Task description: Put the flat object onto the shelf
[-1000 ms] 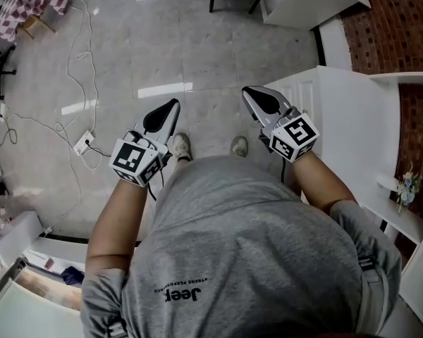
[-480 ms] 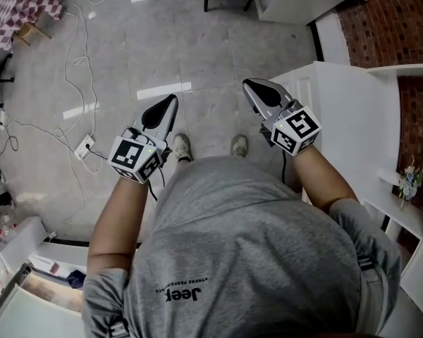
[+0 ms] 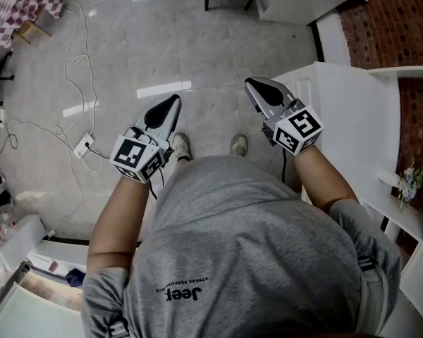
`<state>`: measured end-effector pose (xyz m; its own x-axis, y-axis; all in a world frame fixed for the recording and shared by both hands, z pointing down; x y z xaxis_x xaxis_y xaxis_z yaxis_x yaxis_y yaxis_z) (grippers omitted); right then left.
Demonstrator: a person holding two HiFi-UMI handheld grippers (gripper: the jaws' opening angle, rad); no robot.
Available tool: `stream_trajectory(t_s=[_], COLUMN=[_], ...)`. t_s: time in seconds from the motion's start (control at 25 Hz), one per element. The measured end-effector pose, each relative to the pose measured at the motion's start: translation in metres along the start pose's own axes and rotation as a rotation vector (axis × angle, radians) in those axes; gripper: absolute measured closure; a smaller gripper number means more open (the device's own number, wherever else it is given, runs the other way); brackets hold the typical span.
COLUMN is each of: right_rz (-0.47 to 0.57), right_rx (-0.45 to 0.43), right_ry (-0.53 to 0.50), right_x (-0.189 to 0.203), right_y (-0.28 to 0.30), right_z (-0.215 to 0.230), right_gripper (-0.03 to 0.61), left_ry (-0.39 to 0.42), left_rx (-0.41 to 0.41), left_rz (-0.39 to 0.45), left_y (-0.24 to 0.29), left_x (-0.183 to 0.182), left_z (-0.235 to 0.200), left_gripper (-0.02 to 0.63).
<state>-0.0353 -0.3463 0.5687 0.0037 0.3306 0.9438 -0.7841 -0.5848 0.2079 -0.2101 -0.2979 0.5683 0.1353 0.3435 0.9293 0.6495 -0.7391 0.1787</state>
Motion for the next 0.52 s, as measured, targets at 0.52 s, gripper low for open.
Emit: stream_trajectory(t_s=[0.52], right_rz=[-0.006], right_rx=[-0.004], right_ry=[0.002], right_x=[-0.0003], right_y=[-0.0006], right_z=[0.0037], right_gripper=[0.571], left_ry=[0.003], left_rx=[0.01], left_rz=[-0.002], left_y=[0.0053], left_x=[-0.0009], left_z=[0.0029], left_gripper=[0.615])
Point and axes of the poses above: the fingertips, and each gripper's own axes: y forward along the fingers, z to its right, x out of its underside, the point moved 2 cm from there along -y, backward along the fingers, and after that the axes turned 5 degrees about z, right-handed, at the moved point
